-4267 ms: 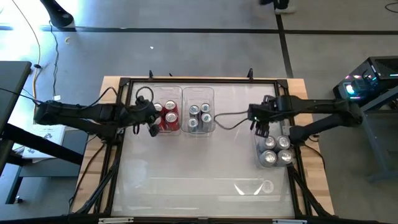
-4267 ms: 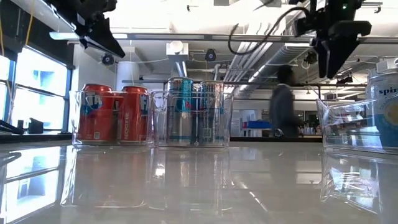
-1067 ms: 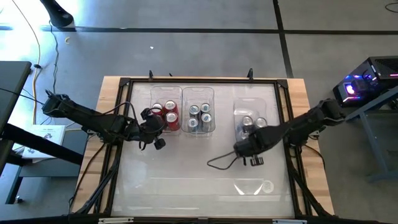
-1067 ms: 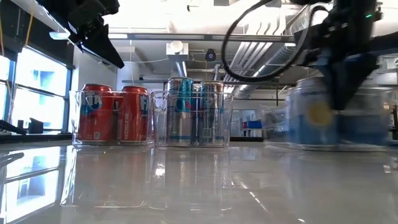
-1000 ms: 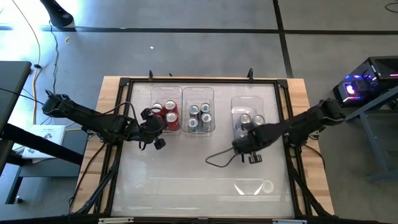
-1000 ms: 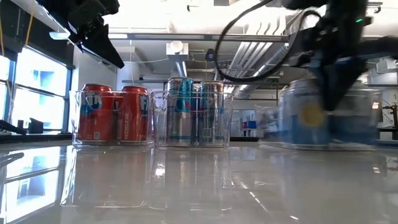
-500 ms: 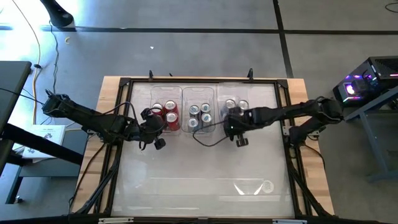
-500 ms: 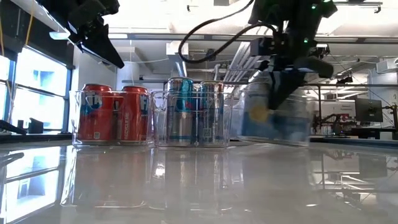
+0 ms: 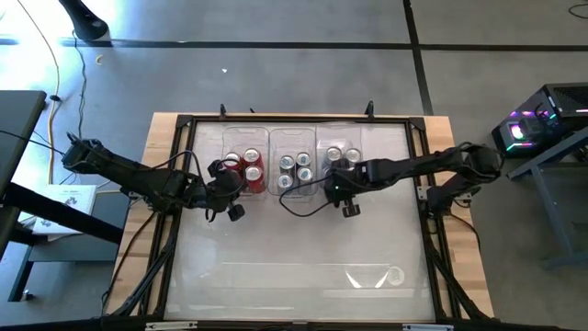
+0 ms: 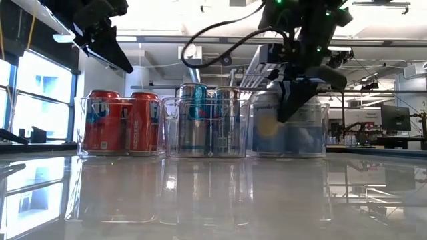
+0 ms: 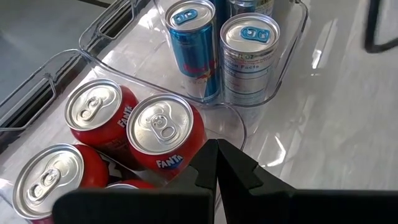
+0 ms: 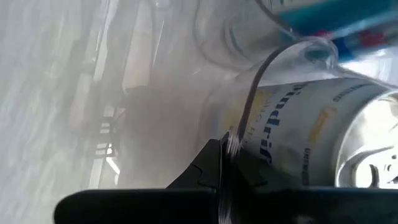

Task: Sort soda cans
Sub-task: Move the bottom right transparent bin to the top, then return to Home Position

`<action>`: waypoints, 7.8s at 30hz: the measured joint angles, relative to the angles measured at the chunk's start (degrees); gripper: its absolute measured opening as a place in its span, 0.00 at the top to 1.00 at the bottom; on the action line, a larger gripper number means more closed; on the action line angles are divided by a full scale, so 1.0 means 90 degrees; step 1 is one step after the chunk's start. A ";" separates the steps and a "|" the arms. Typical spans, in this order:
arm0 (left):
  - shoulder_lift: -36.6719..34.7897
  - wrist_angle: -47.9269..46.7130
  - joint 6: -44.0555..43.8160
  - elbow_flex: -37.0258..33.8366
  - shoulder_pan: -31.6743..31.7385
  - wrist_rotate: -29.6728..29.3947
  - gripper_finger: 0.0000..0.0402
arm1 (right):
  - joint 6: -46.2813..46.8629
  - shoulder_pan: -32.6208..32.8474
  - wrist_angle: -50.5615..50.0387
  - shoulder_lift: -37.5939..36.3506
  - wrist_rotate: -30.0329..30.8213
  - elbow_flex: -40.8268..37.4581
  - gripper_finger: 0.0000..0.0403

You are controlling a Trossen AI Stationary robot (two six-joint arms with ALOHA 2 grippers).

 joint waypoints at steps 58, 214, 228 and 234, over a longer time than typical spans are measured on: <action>-0.0168 -0.2188 -0.3162 0.0000 -0.1253 -0.1403 1.00 | 0.2527 0.0909 -0.0462 -0.3569 0.0725 -0.1902 0.50; -0.6437 0.3701 0.2557 -0.4707 0.2385 0.4100 1.00 | 0.2985 0.1712 0.4109 -1.0003 -0.1277 -0.6424 1.00; -0.6563 0.3756 0.2565 -0.4702 0.1043 0.3730 1.00 | 0.2985 0.1704 0.4083 -0.9981 -0.1277 -0.6419 1.00; -0.6789 0.3812 0.2563 -0.4696 0.0884 0.3756 1.00 | 0.2985 0.1704 0.4083 -0.9981 -0.1279 -0.6419 1.00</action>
